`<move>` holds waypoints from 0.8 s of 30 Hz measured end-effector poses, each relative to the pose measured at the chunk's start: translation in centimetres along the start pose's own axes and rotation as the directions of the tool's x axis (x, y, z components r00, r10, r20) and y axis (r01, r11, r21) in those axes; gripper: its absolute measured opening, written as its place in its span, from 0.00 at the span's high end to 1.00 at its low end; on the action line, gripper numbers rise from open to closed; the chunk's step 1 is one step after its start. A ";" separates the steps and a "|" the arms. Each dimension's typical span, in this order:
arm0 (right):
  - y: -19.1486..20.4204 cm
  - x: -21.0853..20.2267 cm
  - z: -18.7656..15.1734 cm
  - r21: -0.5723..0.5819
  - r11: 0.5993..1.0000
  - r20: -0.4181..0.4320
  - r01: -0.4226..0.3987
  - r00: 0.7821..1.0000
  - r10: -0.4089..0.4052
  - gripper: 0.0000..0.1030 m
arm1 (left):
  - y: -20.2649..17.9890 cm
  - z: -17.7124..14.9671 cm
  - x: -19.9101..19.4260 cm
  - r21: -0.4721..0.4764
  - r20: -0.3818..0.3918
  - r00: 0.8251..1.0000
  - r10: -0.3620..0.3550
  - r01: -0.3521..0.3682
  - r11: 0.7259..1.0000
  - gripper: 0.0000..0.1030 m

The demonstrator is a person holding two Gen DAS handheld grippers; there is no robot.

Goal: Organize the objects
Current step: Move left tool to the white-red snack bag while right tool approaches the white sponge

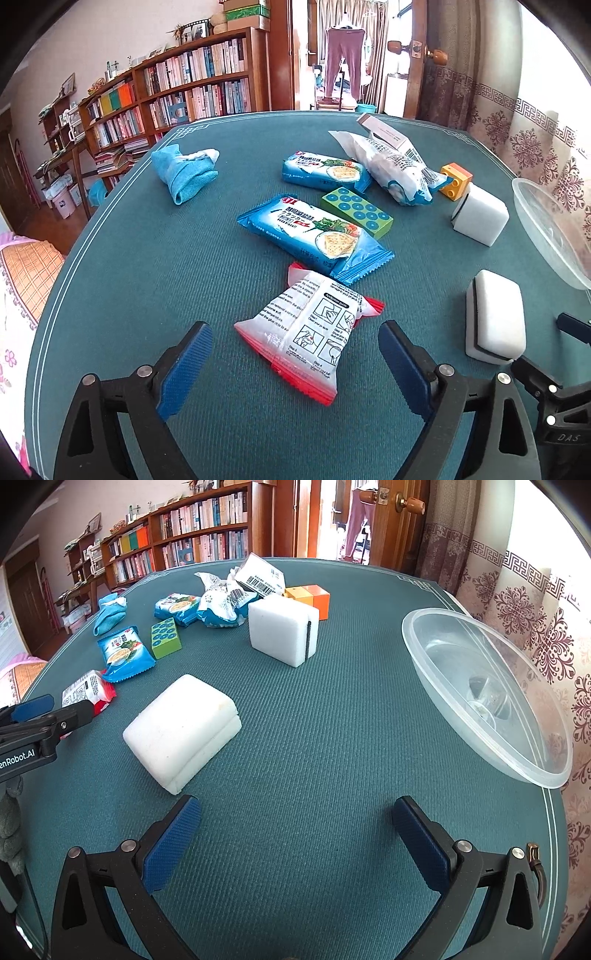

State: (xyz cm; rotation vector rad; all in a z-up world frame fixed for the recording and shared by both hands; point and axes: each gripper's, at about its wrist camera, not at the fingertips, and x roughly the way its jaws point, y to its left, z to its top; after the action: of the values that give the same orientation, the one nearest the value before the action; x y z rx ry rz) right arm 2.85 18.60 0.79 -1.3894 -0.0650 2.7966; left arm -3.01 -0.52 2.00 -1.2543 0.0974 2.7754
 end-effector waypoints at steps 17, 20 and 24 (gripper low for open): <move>0.0 -0.2 0.1 -0.007 1.000 0.002 -0.010 1.000 0.010 0.00 | 0.6 -0.4 0.5 -0.037 0.035 0.999 -0.040 0.042 0.998 0.39; 0.1 -0.6 0.0 -0.014 0.998 0.009 -0.061 0.998 0.062 0.00 | 1.1 -0.5 0.1 -0.068 0.057 0.997 -0.050 0.054 0.996 0.40; 0.8 -1.5 0.1 0.008 0.983 0.024 -0.181 0.983 0.181 0.00 | 1.4 -0.4 0.1 -0.084 0.063 0.997 -0.049 0.055 0.995 0.40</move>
State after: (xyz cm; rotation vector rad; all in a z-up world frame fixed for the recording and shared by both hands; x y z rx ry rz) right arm 3.64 17.72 2.00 -1.4294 0.0790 2.9534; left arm -2.87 -1.92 1.69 -1.1706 -0.0579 2.7975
